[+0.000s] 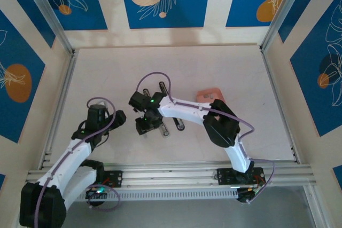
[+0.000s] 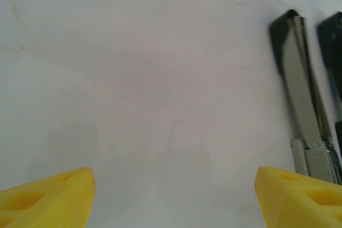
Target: Load the staples into the stapler
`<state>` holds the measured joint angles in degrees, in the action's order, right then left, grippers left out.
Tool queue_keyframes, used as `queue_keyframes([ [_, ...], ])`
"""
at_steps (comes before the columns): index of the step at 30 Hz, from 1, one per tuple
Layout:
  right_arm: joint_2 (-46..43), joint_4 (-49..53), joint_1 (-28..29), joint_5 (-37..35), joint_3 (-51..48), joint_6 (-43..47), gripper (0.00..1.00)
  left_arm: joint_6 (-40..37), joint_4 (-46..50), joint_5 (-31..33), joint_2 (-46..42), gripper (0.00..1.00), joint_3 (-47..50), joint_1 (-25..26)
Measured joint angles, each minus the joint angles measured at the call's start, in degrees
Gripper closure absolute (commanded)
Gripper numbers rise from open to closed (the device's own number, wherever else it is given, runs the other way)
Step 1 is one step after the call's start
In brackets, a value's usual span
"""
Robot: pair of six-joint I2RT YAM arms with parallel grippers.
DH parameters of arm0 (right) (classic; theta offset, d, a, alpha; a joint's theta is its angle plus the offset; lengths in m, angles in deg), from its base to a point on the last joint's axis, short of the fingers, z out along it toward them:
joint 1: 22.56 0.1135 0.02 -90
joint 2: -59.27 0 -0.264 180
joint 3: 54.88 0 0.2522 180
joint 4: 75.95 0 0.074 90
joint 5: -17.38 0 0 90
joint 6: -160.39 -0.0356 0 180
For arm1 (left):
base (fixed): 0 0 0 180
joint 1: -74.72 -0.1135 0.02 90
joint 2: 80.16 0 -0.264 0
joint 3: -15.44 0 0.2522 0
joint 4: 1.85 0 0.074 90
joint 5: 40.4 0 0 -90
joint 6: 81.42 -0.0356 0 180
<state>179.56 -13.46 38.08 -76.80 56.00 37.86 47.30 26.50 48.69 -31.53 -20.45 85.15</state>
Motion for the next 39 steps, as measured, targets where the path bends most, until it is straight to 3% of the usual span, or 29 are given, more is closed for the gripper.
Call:
queue_keyframes([
  [11, 7.5, 6.2, 0.4, -1.0, 7.0, -0.8, 0.60, 5.0, -0.1, -3.1, -0.9, 0.22, 1.8, -4.5],
  [29, 12.2, 8.1, 1.2, -2.3, 11.5, -1.0, 0.65, 5.4, -0.1, -5.1, -0.9, 0.22, 2.3, -5.8],
  [39, 14.2, 8.8, 1.2, -3.8, 14.6, -1.0, 0.73, 5.3, -0.1, -5.7, -0.9, 0.22, 2.3, -6.3],
])
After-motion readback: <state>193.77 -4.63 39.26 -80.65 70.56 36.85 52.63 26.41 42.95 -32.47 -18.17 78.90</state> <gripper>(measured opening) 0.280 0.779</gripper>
